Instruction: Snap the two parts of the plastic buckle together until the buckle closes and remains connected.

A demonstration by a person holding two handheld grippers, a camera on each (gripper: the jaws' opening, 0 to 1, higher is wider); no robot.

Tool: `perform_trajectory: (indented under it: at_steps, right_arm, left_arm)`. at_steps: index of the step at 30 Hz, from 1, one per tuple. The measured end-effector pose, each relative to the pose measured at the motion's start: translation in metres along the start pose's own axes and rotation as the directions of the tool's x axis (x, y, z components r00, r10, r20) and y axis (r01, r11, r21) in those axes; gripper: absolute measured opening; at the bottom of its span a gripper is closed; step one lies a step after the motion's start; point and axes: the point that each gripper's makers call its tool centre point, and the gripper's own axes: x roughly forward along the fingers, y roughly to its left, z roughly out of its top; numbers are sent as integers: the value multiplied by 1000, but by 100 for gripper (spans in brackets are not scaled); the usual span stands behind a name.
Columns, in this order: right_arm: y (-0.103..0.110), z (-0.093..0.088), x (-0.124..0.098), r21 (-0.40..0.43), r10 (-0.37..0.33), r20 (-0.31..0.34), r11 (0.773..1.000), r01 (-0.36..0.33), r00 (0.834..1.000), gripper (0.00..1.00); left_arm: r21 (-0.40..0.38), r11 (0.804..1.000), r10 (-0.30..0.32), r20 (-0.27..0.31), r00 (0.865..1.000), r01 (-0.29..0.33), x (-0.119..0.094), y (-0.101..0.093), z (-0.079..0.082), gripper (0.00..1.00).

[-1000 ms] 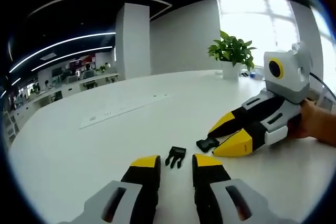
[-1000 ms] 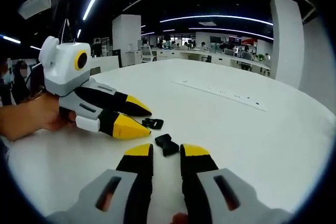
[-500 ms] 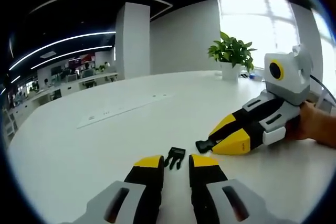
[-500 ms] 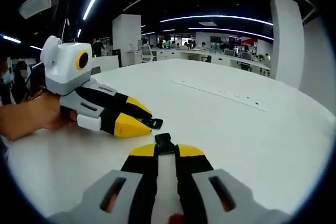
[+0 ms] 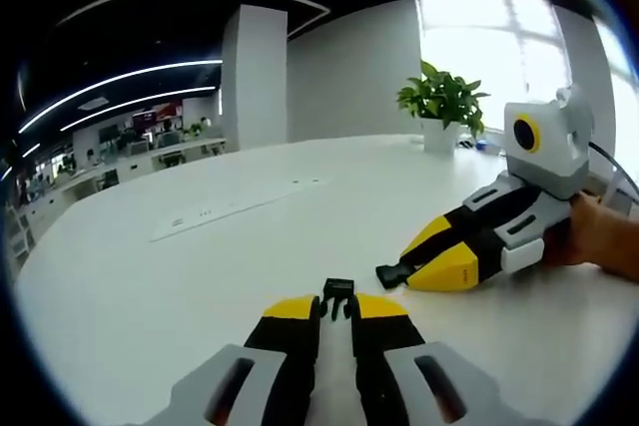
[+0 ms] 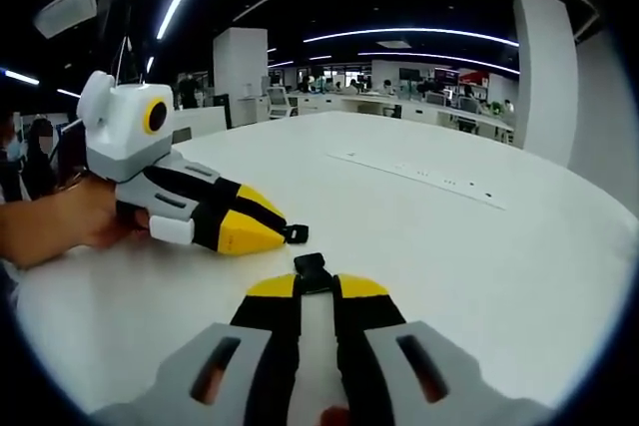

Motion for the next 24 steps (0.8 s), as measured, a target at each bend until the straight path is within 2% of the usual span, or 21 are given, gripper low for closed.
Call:
perform_trajectory:
  at_steps: [12,19,24]
  right_arm:
    - [-3,-2,1,7,-3,1,1000,3,1000,13]
    - [0,-7,-10,14,-14,2,1000,14,1000,13]
    - [11,-13,-28,8,-23,-5,1000,23,1000,13]
  left_arm:
    - [-1,1000,9,-12,1000,-9,-8,-1,-4,11]
    - [2,1000,19,-27,999,-19,-21,-5,-7,11]
    - [0,1000,23,-22,1000,-23,-31,-9,-6,11]
